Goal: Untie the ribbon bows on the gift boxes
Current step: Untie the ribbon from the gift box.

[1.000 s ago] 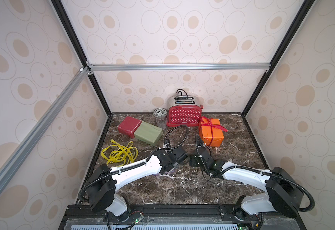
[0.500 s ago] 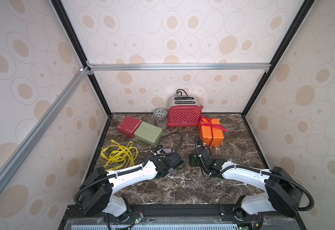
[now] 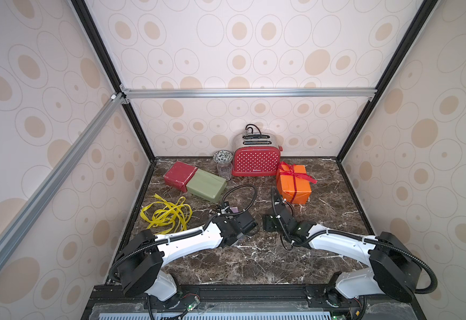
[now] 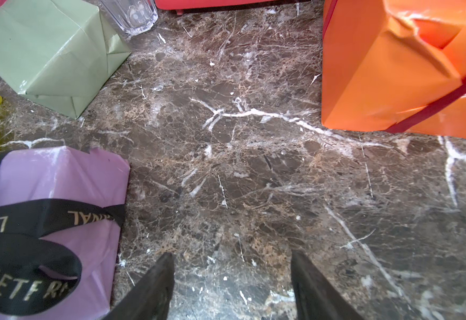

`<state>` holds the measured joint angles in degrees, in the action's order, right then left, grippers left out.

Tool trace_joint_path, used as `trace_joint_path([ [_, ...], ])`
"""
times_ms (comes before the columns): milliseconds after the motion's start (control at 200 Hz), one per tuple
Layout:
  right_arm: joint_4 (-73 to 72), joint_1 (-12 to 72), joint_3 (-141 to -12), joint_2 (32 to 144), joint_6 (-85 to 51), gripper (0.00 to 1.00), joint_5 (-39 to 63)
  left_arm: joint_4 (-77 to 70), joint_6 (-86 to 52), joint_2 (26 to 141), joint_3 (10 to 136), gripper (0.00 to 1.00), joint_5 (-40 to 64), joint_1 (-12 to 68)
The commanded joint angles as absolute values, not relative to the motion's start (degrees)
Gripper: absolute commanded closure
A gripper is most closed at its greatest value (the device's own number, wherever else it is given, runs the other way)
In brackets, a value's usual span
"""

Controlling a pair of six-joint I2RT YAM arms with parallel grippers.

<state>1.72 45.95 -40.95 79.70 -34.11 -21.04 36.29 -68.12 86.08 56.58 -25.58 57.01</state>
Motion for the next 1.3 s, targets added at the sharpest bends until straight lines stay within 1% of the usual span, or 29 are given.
trace_joint_path([
  [0,1.85,45.88,-40.81,78.23,-33.88,0.32,-22.06,39.19,-67.17,86.08,59.15,0.79,-27.20,57.39],
  [140,1.67,45.86,-40.80,78.23,-33.87,0.32,-21.71,39.77,-65.67,84.25,58.89,0.82,-28.12,57.50],
  [286,1.91,45.81,-40.98,78.40,-33.70,0.33,-21.88,40.84,-63.62,85.21,60.19,0.92,-28.27,57.54],
  [341,1.86,45.87,-40.91,78.23,-33.66,0.33,-22.04,41.22,-62.68,85.81,60.80,1.00,-28.39,57.55],
  [506,1.47,45.83,-40.82,78.09,-33.10,0.33,-21.97,40.50,-58.37,85.48,61.52,1.00,-28.31,57.57],
  [676,1.32,45.91,-40.74,78.05,-31.93,0.33,-23.31,38.61,-51.35,81.45,60.91,1.00,-28.82,57.52],
  [817,1.06,45.89,-40.32,77.79,-31.57,0.33,-25.49,33.58,-43.82,77.55,60.46,1.00,-26.57,57.48],
  [1012,2.40,45.86,-41.30,77.27,-29.79,0.33,-24.93,31.36,-36.68,75.85,61.69,1.00,-24.14,57.49],
  [1097,4.35,45.88,-42.41,76.74,-29.53,0.33,-22.77,29.15,-34.54,76.32,61.34,1.00,-21.80,57.48],
  [1177,9.24,45.87,-44.29,75.85,-30.60,0.33,-19.71,26.44,-33.08,77.35,60.78,1.00,-18.19,57.48],
  [1298,14.48,45.87,-45.14,73.66,-31.16,0.33,-11.80,23.10,-30.95,79.32,60.03,1.00,-12.97,57.50],
])
